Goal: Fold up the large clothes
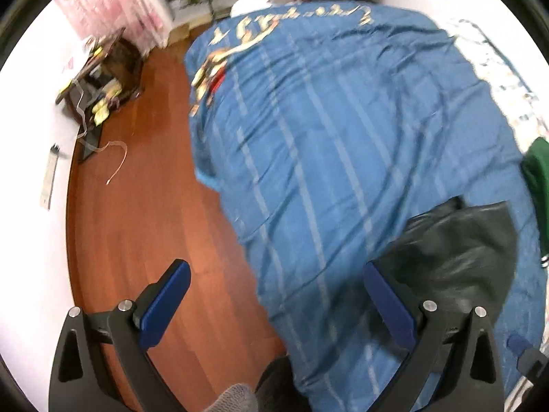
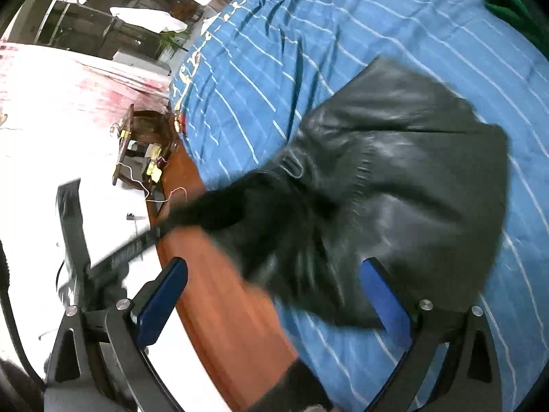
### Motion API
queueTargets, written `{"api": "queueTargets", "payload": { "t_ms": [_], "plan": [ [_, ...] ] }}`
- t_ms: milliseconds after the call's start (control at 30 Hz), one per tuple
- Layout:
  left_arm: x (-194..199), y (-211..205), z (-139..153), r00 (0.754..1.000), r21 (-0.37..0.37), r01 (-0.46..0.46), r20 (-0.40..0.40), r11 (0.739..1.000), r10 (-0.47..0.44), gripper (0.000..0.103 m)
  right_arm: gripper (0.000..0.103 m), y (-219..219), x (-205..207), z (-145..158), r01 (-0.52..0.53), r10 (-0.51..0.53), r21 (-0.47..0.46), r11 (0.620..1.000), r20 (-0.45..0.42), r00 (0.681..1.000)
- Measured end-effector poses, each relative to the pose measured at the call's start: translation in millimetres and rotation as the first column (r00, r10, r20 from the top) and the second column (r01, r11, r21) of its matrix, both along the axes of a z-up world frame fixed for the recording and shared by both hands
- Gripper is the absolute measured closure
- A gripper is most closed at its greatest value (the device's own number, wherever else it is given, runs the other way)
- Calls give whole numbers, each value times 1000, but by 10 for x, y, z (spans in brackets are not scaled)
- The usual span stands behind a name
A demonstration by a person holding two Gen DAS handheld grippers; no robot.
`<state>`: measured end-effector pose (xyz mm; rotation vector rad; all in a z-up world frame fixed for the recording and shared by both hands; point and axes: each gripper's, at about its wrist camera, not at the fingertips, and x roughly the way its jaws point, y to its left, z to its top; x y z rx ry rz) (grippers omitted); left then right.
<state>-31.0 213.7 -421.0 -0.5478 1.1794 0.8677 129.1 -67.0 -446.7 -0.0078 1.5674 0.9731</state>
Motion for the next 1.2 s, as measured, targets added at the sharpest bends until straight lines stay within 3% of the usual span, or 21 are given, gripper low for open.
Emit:
{"api": "queueTargets", "payload": {
  "t_ms": [100, 200, 233, 267, 333, 400, 467, 533, 700, 733, 767, 867, 933, 1000, 1100, 1133, 1200],
  "plan": [
    [197, -134, 34, 998, 24, 55, 22, 998, -56, 0, 1, -351, 199, 127, 98, -97, -51, 994, 29, 995],
    [434, -327, -89, 993, 26, 114, 14, 993, -114, 0, 2, -525, 475, 7, 182, -171, -136, 974, 88, 981],
    [505, -387, -168, 992, 24, 128, 9, 992, -128, 0, 13, -509, 543, -62, 196, -185, -149, 969, 88, 979],
    [558, -440, -231, 991, 20, 135, 0, 991, -135, 0, 39, -526, 666, -165, 216, -205, -157, 964, 88, 975],
    [653, -517, -427, 988, 17, 154, -20, 988, -154, 0, 72, -533, 857, -393, 236, -227, -189, 953, 67, 971],
    [709, -551, -627, 984, 16, 166, -62, 986, -165, 0, 72, -392, 1022, -677, 251, -252, -188, 950, 18, 968],
    [764, -564, -928, 971, 19, 193, -146, 981, -189, 0, 72, -240, 1129, -904, 237, -237, -223, 946, 27, 971],
    [759, -553, -1110, 965, 15, 204, -170, 979, -199, 0, 72, -119, 1219, -1148, 222, -222, -267, 938, 33, 975],
    [668, -476, -999, 979, -20, 147, -138, 989, -149, 0, 72, 70, 1282, -1307, 185, -192, -344, 921, 12, 981],
    [628, -478, -931, 983, -23, 130, -127, 991, -132, 0, 69, 51, 1295, -1297, 185, -197, -337, 923, -1, 980],
    [552, -477, -852, 988, -31, 112, -107, 993, -115, 0, 56, -30, 1307, -1222, 188, -210, -285, 940, -48, 977],
    [194, -480, -686, 1000, -128, 22, -3, 991, -23, 0, 31, -293, 1314, -998, 200, -216, -134, 971, -119, 969],
    [-79, -470, -711, 994, -259, -45, 86, 965, 70, 0, 28, -543, 1308, -884, 208, -218, -107, 972, -96, 971],
    [-246, -469, -859, 974, -384, -80, 164, 920, 153, 1, 28, -855, 1310, -906, 225, -234, -91, 970, -112, 966],
    [-272, -503, -1078, 944, -489, -107, 223, 866, 243, 1, 28, -1244, 1330, -1197, 262, -265, -44, 964, -212, 940],
    [-257, -487, -1146, 923, -525, -110, 260, 844, 282, 1, 28, -1321, 1342, -1316, 280, -276, -21, 960, -256, 926],
    [-203, -447, -1228, 887, -545, -123, 314, 829, 338, 2, 28, -1387, 1354, -1573, 300, -278, 19, 954, -327, 903]
  ]
}}
